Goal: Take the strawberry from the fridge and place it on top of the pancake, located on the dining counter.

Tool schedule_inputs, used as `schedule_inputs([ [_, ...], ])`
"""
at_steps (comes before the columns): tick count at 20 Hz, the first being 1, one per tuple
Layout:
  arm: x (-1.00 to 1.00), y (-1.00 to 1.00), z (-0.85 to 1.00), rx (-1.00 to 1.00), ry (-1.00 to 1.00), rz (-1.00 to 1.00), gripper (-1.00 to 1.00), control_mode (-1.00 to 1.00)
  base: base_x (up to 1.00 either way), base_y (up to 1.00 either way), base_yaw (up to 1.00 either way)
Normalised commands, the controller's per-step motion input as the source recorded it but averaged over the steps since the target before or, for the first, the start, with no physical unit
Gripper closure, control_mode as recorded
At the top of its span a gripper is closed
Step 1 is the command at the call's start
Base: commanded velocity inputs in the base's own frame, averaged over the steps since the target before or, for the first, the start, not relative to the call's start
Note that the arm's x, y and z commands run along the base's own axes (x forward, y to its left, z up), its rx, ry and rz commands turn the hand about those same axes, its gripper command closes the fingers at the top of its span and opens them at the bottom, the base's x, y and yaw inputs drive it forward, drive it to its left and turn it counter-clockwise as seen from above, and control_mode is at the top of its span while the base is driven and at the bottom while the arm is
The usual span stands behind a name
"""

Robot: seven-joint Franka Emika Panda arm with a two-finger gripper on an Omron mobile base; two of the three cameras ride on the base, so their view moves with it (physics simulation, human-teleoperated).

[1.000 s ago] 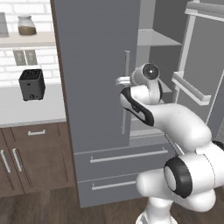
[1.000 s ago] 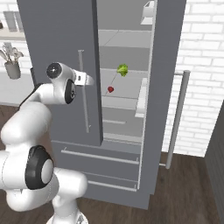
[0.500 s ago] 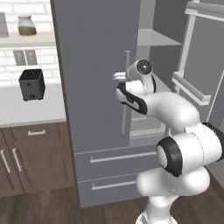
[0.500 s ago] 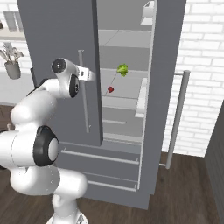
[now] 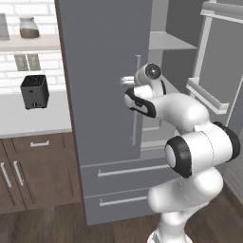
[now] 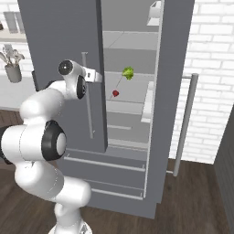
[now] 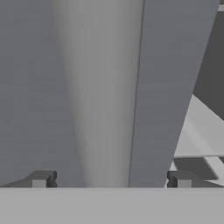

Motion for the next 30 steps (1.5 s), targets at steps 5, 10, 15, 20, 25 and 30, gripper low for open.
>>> schedule_inputs([
  [5, 0.46, 0.0, -0.26, 0.0, 0.0, 0.0, 1.0, -1.0, 0.0, 0.0, 0.0],
  [10, 0.38, 0.06, -0.19, -0.02, 0.04, 0.0, 1.0, -1.0, 0.0, 0.0, 0.0],
  [15, -0.44, 0.01, 0.01, -0.01, 0.01, 0.0, 1.0, -1.0, 0.0, 0.0, 0.0],
  [20, -1.0, 0.09, 0.22, 0.0, 0.0, 0.0, 1.0, -1.0, 0.0, 0.0, 0.0],
  [25, -0.98, 0.52, 0.1, -0.03, 0.05, 0.0, 1.0, -1.0, 0.0, 0.0, 0.0],
  [30, -0.83, 0.57, -0.09, -0.11, 0.09, 0.03, 1.0, -1.0, 0.0, 0.0, 0.0],
])
